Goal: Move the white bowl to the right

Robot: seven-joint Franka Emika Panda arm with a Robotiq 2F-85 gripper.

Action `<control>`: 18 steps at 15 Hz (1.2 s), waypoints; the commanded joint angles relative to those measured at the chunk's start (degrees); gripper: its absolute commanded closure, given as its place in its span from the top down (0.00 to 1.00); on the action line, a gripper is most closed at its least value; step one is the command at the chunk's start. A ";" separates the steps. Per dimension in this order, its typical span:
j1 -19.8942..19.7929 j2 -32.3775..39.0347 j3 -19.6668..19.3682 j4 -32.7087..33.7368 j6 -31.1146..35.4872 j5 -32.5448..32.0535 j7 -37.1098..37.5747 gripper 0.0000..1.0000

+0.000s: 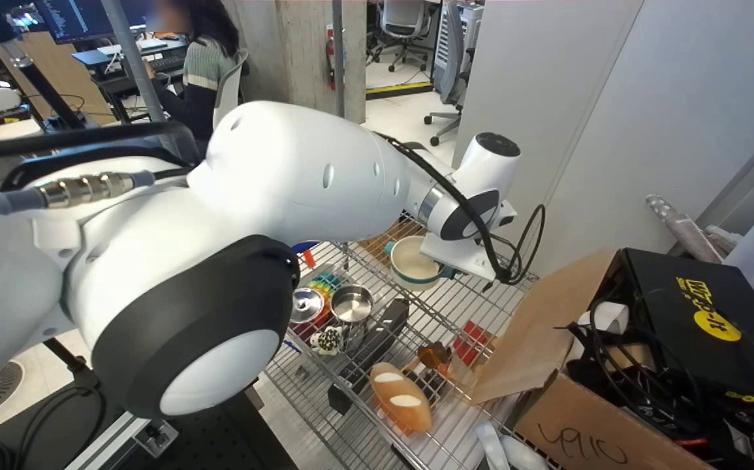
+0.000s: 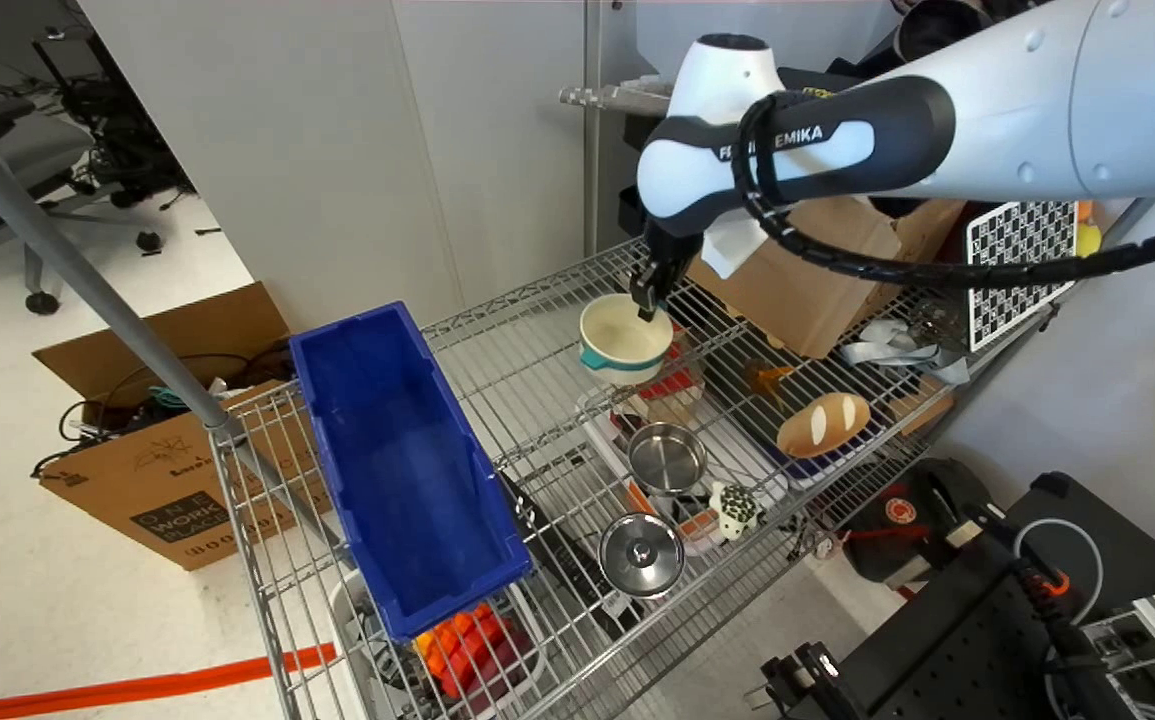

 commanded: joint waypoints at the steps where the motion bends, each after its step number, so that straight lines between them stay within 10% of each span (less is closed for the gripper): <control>1: -2.13 0.47 3.21 8.30 -3.78 4.85 1.53 0.06; 6: -2.30 6.26 -0.52 22.72 -8.73 6.03 12.77 0.06; 18: -2.55 13.96 -11.71 26.37 -12.73 2.07 32.08 0.06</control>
